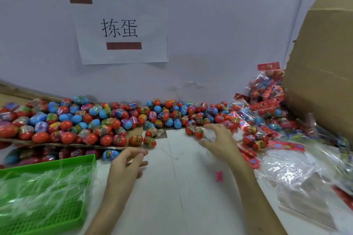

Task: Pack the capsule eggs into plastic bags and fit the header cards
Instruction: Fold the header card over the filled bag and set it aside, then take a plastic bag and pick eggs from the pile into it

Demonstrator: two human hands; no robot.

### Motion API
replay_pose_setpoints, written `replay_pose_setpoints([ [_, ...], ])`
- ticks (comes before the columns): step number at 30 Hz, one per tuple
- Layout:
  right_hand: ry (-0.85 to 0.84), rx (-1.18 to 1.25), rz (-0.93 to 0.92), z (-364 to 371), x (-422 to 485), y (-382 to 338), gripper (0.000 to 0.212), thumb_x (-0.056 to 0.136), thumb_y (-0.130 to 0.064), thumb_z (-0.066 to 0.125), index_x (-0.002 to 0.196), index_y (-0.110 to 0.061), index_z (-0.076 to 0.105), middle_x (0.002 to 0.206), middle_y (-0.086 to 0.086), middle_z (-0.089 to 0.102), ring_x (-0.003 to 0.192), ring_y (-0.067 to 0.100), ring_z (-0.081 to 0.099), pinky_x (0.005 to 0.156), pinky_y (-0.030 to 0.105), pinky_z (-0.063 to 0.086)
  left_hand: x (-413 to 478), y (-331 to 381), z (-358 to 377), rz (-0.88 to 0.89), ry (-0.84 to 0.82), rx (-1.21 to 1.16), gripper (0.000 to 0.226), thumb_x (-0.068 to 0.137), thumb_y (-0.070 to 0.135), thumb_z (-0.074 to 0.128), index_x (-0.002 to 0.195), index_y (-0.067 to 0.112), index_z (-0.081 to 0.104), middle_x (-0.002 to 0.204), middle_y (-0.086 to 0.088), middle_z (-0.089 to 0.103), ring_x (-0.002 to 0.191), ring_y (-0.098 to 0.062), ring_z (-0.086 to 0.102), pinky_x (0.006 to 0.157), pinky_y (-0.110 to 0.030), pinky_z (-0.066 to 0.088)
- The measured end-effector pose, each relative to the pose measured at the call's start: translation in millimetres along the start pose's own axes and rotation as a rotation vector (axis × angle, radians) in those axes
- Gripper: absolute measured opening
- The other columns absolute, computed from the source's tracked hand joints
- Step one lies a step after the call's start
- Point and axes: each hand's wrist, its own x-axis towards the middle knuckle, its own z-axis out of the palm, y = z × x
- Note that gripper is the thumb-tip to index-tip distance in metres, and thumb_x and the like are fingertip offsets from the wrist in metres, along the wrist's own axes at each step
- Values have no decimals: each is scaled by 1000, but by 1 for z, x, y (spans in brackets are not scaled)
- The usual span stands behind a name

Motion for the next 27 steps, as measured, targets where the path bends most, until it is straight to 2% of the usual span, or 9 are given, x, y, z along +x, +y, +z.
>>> replay_pose_setpoints([
  [2,-95,-94,44,3,-1,6,69,87,-43,74,149,-30,46,157,-3,39,142,22,35,114,49,35,-1,0,0,21,3,48,19,103,11,58,95,20,73,105,8,76,94,-16,75,79,-37,58],
  [5,-118,-133,46,10,1,14,68,87,-41,72,149,-28,47,156,0,41,140,23,39,115,50,33,-3,2,-1,53,4,101,19,102,9,60,96,21,73,108,7,74,94,-14,73,81,-38,59],
  [9,132,-97,114,14,12,25,47,97,-30,62,142,-23,55,149,4,48,130,25,48,111,50,37,-6,5,2,72,-4,150,18,101,8,61,94,21,73,109,6,73,90,-11,74,87,-44,60],
  [13,241,-185,213,17,16,34,25,90,-22,66,114,-24,68,133,2,58,118,22,48,98,43,33,-9,8,2,74,-7,168,19,101,8,61,94,21,73,109,6,73,91,-13,74,90,-47,59],
  [17,333,-97,214,20,18,38,23,88,-19,71,109,-26,73,126,1,62,113,22,54,100,44,41,-9,10,2,70,-10,178,18,101,9,61,94,21,72,107,8,73,90,-13,74,89,-47,59],
  [19,383,-50,206,19,19,41,17,89,-19,72,104,-25,76,121,2,67,107,22,58,97,43,45,-9,10,2,69,-9,175,18,101,9,61,94,21,72,107,8,74,90,-13,74,89,-46,59],
  [22,443,-49,216,18,21,43,12,93,-27,71,102,-27,78,111,-2,73,104,21,58,89,38,34,-9,9,2,69,-7,178,18,101,10,61,94,22,72,106,9,73,89,-13,74,89,-46,59],
  [25,513,-38,214,15,24,42,19,96,-33,67,110,-25,78,109,-2,74,105,22,60,101,43,37,-8,8,2,71,-7,177,18,101,11,61,93,23,72,103,10,74,89,-12,74,88,-45,59],
  [27,577,92,186,13,24,40,23,97,-32,67,113,-19,77,107,0,75,104,23,62,103,51,45,-8,8,2,69,-9,175,18,101,11,62,93,23,72,103,10,74,89,-12,74,89,-45,59],
])
